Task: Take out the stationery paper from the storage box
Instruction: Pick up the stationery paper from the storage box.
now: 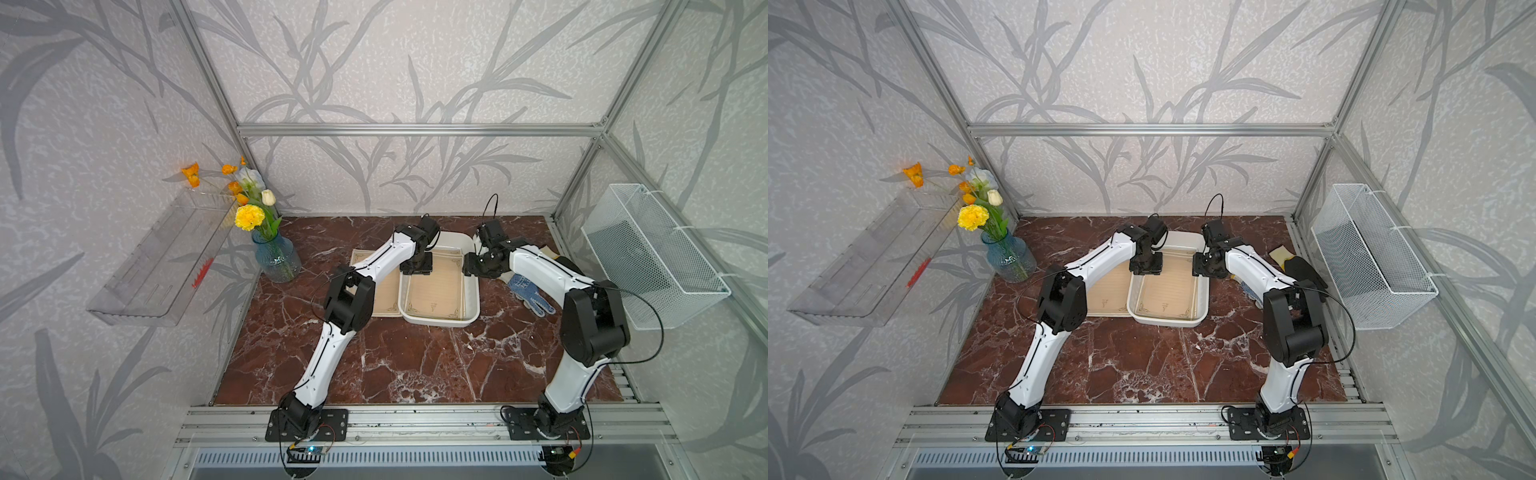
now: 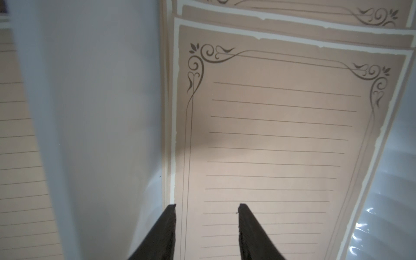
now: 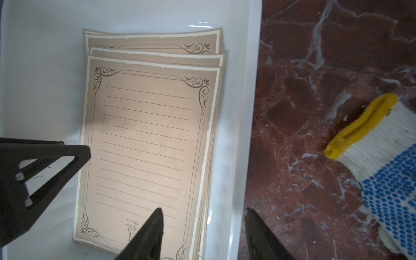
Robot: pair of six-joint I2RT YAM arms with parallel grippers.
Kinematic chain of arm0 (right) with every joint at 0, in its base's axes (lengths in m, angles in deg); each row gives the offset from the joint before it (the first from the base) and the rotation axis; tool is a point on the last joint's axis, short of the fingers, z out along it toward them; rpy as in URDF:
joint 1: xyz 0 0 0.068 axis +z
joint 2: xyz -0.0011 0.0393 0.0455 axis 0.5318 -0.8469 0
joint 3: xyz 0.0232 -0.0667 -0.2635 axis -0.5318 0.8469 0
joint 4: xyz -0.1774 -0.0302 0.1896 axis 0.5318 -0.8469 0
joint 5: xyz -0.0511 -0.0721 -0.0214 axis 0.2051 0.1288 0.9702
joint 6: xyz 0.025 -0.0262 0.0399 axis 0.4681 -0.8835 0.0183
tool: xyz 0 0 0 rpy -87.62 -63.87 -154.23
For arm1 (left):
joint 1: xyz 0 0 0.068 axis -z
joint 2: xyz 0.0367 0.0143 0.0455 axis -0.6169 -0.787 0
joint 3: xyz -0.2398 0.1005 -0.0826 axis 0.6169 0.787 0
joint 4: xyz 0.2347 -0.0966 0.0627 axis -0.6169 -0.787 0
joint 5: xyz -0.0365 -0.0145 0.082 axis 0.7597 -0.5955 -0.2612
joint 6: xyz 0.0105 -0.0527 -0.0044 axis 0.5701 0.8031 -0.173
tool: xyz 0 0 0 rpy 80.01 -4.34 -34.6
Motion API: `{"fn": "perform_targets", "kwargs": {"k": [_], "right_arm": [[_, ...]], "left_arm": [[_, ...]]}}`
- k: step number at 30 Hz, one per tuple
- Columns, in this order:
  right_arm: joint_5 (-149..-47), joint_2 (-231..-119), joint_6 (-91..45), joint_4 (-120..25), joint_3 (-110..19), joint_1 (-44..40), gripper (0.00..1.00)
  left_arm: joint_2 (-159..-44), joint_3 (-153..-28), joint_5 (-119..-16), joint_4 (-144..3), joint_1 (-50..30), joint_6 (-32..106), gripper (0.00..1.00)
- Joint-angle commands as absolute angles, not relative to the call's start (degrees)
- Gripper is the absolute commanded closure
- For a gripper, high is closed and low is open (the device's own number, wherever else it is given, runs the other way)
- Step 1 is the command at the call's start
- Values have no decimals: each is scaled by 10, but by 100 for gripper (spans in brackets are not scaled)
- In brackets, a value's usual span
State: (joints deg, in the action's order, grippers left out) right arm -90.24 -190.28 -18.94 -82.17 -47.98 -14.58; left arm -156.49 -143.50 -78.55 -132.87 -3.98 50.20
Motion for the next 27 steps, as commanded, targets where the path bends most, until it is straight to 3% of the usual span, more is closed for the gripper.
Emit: {"fn": "perform_targets", "kwargs": {"k": [1, 27], "right_arm": [[-917, -1907, -191, -810, -468, -148, 42], [-950, -1902, -181, -788, -444, -148, 42]], "left_arm": [[-1581, -1452, -825, -1352, -36, 485, 53], [-1611, -1441, -753, -1324, -34, 512, 50]]}}
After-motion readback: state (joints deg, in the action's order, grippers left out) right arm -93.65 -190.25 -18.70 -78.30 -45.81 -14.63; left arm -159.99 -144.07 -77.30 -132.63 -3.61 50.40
